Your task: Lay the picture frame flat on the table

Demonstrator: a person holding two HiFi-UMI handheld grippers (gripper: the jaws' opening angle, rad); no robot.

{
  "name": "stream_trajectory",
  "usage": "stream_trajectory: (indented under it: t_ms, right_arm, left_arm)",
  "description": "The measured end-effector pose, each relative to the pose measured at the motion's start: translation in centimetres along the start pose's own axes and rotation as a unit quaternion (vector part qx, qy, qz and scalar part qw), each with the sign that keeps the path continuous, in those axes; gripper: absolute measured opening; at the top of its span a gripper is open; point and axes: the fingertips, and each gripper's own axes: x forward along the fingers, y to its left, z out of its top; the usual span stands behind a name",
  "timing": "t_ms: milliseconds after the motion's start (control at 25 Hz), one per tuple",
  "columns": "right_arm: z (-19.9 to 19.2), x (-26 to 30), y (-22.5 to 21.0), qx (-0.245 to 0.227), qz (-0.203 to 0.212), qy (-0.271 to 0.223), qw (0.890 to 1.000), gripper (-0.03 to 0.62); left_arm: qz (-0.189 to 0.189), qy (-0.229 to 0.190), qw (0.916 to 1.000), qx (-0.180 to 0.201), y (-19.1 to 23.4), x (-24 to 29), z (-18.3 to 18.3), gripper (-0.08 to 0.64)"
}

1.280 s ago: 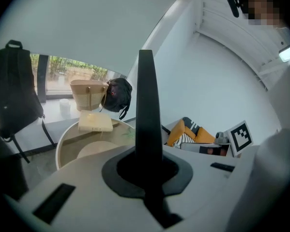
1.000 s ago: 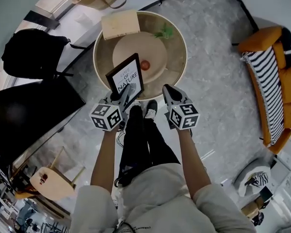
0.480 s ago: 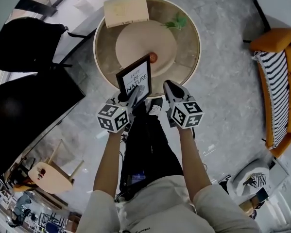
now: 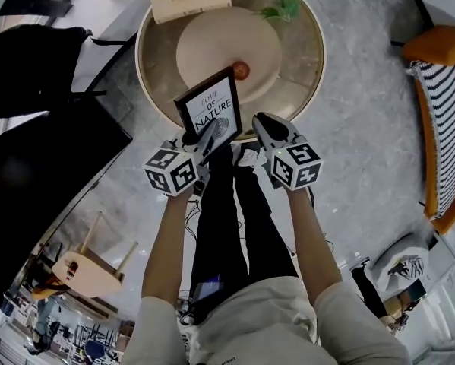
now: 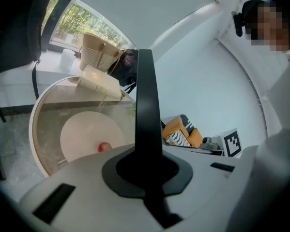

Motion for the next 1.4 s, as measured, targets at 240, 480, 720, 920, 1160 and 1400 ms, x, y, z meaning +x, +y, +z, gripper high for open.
stream_trajectory:
  t_ms: [240,480,720,920,1160,1400]
  right_arm:
    - [-1.7,2.2,-0.5,-0.011,0.014,0.026,1.000,0.037]
    - [-2.4,4.5,-0.4,0.005,0.039,0.038,0.999,0.056]
    - [-2.6,6.4,-0.2,0.027,0.052,0.039,0.998,0.130]
    - [-2.4,7.1,-1.0,0.077,0.057,0.018,0.995,0.135]
    - [-2.1,7.4,-1.0,0.110,0.087,0.004,0.990,0.135]
    - [-1.1,7.4,-0.2,0.136,0.151,-0.018,0.979,0.149]
  left_arm:
    - [-0.012,0.013,0.9995,-0.025,2.2,1.3,-1.8,0.028]
    - [-0.024,0.022,0.9989,-0.035,2.8,2.4,-2.2,0.028]
    - [-0.057,0.041,0.9970,-0.034,3.1,3.0,-2.0,0.028]
    - [-0.092,0.069,0.9929,-0.031,3.1,3.4,-2.2,0.028]
    - [-0.128,0.085,0.9873,-0.038,3.5,3.5,-1.6,0.028]
    - [-0.182,0.101,0.9775,-0.035,3.5,3.2,-0.6,0.028]
